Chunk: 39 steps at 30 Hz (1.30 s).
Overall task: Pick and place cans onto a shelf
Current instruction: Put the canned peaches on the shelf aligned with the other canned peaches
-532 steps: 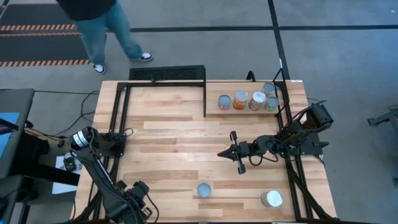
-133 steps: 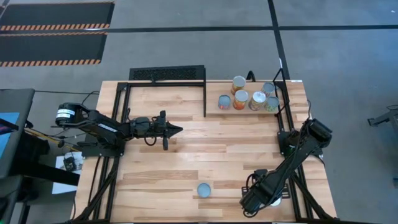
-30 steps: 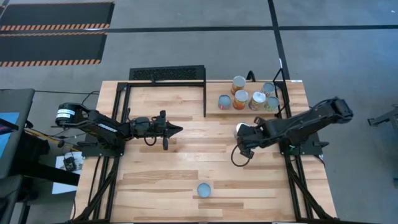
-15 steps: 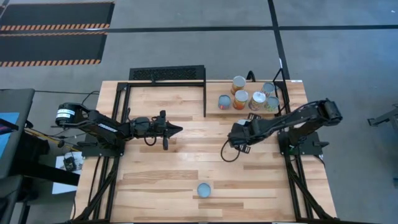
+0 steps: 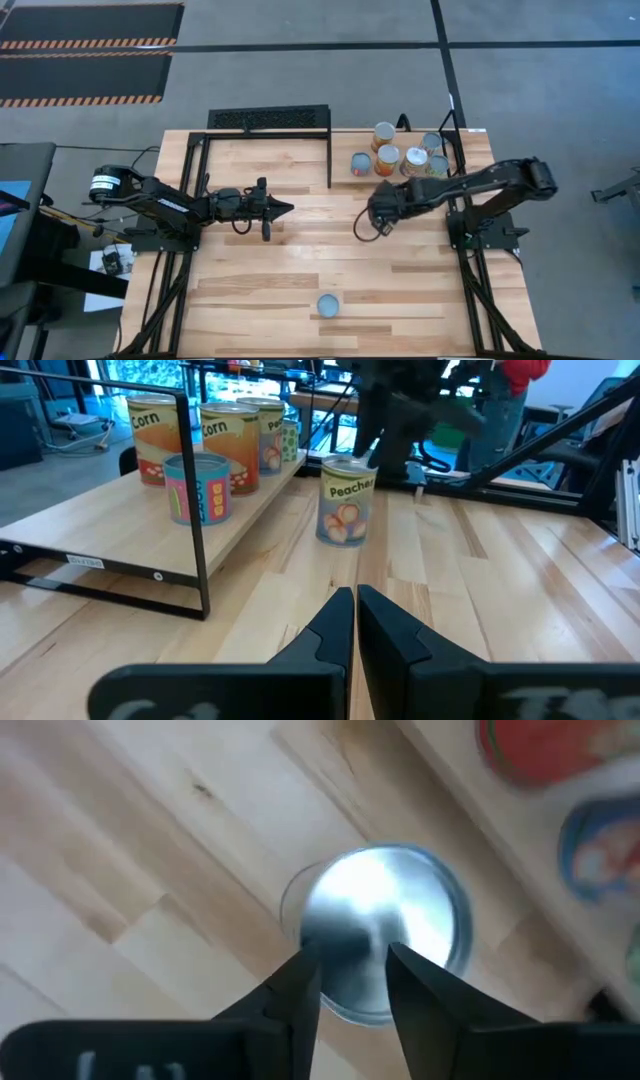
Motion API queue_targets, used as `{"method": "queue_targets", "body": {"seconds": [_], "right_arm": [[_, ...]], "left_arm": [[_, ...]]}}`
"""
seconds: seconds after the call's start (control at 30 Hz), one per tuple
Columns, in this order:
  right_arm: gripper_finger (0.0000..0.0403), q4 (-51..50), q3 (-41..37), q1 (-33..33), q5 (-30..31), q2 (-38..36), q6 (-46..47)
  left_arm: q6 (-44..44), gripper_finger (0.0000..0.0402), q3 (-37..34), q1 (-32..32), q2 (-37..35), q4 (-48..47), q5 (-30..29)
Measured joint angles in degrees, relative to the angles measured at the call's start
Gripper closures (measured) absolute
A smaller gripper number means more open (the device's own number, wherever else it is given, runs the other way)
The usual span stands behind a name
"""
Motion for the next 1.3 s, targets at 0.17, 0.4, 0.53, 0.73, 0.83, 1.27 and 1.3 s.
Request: {"method": "queue_targets", "body": {"seconds": [0.17, 0.4, 0.53, 0.73, 0.83, 1.27, 1.3], "right_arm": [[0.0235, 0.6, 0.2, -2.2, -1.5, 2.3, 4.9], [0.0214, 0.1, 0.9, -2.6, -2.4, 2.0, 6.4], [0.0216, -2.0, 3.8, -3.1, -2.7, 1.8, 7.7], [0.0218, 0.9, 5.4, -3.7, -4.0, 1.8, 8.9], [0.0218, -0.1, 5.3, -3.6, -4.3, 2.5, 10.5], [0.0238, -2.1, 6.1, -1.7, -3.7, 11.4, 7.7], [0.0248, -2.6, 6.5, -1.5, -3.6, 12.0, 7.0]], "left_arm": [[0.0, 0.0395, 0.0, 0.0, 0.0, 0.0, 0.0], [0.0, 0.0395, 0.0, 0.0, 0.0, 0.0, 0.0], [0.0, 0.0395, 0.0, 0.0, 0.0, 0.0, 0.0], [0.0, 0.0395, 0.0, 0.0, 0.0, 0.0, 0.0], [0.0, 0.0395, 0.0, 0.0, 0.0, 0.0, 0.0], [0.0, 0.0395, 0.0, 0.0, 0.0, -0.4, 0.0], [0.0, 0.0395, 0.0, 0.0, 0.0, -0.4, 0.0]]}}
